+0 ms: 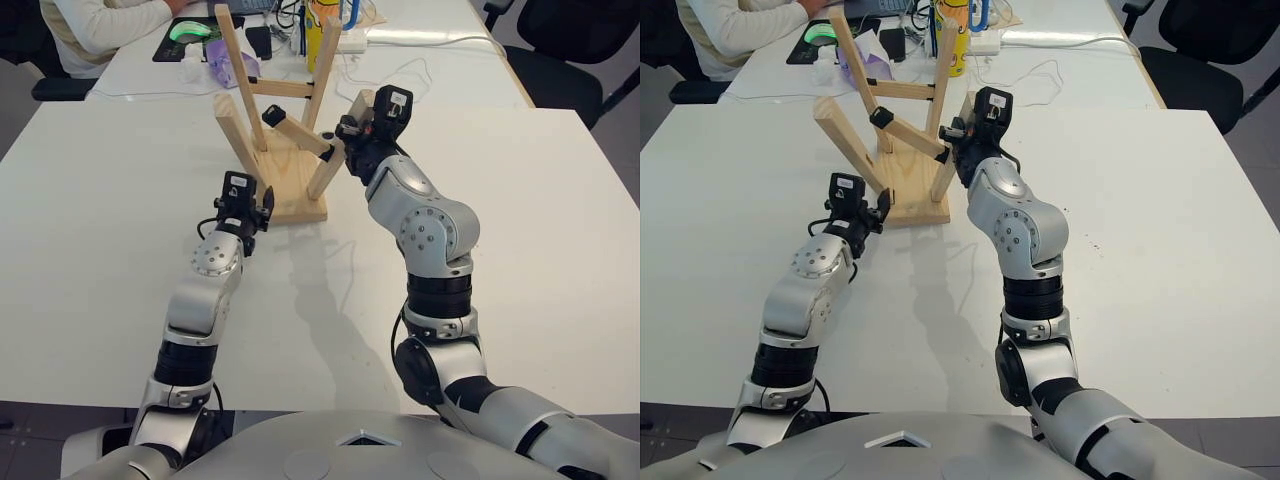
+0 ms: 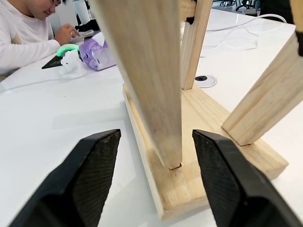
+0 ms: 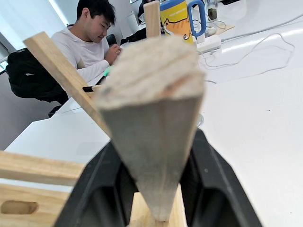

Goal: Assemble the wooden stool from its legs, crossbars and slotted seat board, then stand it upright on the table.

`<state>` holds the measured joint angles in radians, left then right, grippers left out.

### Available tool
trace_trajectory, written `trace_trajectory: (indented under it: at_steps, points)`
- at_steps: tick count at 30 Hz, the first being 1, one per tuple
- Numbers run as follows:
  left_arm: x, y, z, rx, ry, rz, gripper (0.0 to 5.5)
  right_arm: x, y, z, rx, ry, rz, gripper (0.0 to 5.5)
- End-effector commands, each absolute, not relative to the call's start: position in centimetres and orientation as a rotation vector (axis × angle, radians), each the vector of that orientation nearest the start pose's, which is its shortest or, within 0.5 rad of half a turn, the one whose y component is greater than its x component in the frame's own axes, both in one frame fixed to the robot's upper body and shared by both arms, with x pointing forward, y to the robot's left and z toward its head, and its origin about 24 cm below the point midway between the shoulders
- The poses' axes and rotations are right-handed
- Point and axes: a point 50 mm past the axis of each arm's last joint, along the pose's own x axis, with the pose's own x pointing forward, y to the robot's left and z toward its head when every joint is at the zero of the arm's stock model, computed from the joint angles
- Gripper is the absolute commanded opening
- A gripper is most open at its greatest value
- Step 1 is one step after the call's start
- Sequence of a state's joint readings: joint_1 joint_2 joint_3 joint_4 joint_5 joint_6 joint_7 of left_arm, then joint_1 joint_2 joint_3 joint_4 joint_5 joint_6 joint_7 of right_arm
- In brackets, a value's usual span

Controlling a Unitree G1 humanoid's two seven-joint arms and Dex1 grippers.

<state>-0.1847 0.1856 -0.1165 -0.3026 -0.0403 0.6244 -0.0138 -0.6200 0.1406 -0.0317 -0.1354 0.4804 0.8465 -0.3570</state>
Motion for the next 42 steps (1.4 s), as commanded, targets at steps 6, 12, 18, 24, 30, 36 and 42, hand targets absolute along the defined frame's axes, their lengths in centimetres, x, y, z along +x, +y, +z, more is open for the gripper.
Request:
trace_trajectory:
  at_steps: [6,12,18,24,30,36,42]
  points:
    - [26.1,15.2,18.0,0.210,-0.189,-0.268,2.81,31.5,-4.0,17.2,0.456,0.236,0.267,1.04]
    - [26.2,15.2,22.3,0.142,-0.343,-0.293,2.81,31.5,-4.0,17.1,0.456,0.239,0.270,1.04]
    - [27.5,15.7,25.6,0.046,-0.447,-0.244,2.81,31.5,-3.8,17.2,0.454,0.238,0.276,1.04]
    - [28.9,16.5,27.4,-0.073,-0.470,-0.231,2.11,31.6,-3.6,17.3,0.451,0.235,0.282,1.04]
    - [31.2,15.2,18.0,0.063,-0.145,-0.246,1.12,31.6,-3.5,17.4,0.447,0.232,0.291,1.04]
    - [30.9,14.2,10.3,0.081,0.050,-0.248,0.31,31.5,-2.9,17.2,0.380,0.253,0.333,1.05]
    - [31.1,16.2,11.1,0.064,0.001,-0.147,0.00,31.5,-2.9,17.1,0.369,0.265,0.333,1.05]
